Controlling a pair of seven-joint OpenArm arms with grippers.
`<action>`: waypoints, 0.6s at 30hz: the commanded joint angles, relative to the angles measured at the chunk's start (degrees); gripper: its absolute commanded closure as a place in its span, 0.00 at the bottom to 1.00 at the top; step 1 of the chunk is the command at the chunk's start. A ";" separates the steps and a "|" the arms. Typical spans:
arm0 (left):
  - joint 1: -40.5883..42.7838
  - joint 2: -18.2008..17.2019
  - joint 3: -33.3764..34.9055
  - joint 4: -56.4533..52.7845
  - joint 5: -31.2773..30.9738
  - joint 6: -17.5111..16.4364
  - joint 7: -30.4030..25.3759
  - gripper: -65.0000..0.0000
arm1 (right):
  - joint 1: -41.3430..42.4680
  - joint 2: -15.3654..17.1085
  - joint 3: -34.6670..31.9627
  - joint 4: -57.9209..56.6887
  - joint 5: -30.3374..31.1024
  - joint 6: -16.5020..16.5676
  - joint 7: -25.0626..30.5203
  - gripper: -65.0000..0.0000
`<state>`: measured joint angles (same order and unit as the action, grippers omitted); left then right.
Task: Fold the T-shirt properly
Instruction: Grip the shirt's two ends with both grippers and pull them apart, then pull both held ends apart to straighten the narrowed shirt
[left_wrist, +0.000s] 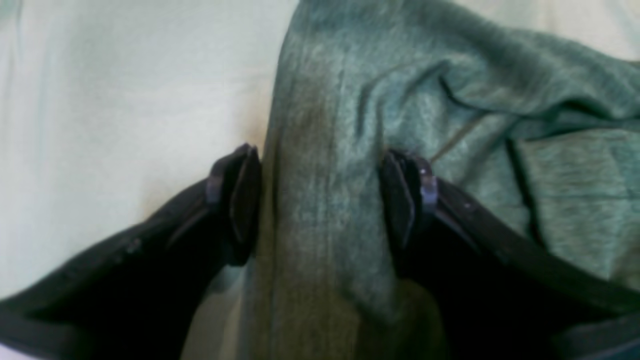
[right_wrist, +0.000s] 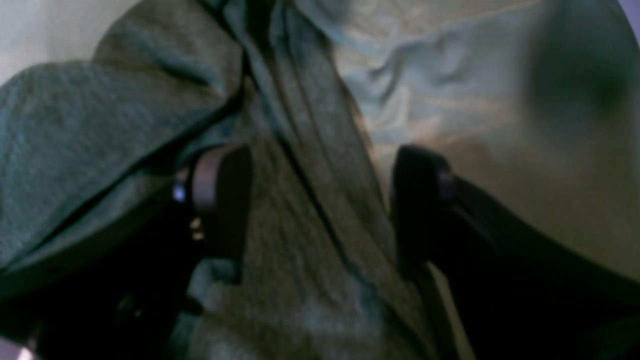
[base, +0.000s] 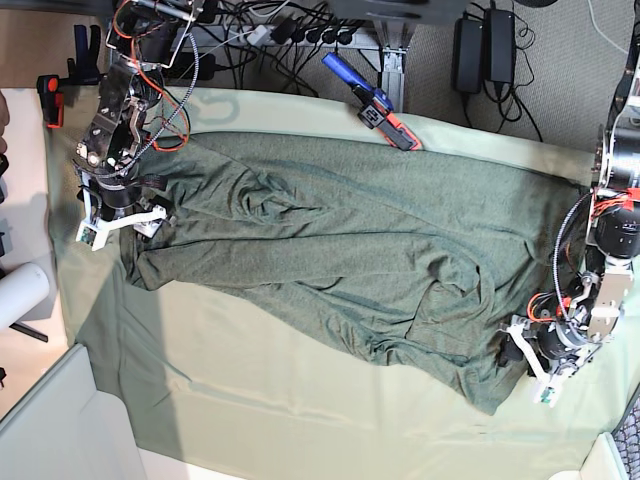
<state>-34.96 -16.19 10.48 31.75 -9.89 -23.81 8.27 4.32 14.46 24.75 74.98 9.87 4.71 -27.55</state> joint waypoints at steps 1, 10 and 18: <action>-1.53 0.24 -0.04 0.74 -0.11 -0.44 -0.33 0.37 | 0.87 0.94 0.24 0.90 0.24 0.15 0.68 0.33; -1.53 0.94 -0.04 0.76 -0.11 -1.09 -0.26 0.63 | 0.90 0.96 0.24 0.92 0.24 0.15 0.72 0.33; -1.55 0.92 -0.04 1.01 -0.13 -7.54 0.79 0.95 | 0.90 0.94 0.24 0.90 0.26 0.13 0.76 0.33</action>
<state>-34.96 -15.22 10.48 31.83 -9.69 -29.19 9.04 4.32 14.46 24.75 74.98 9.87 4.71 -27.70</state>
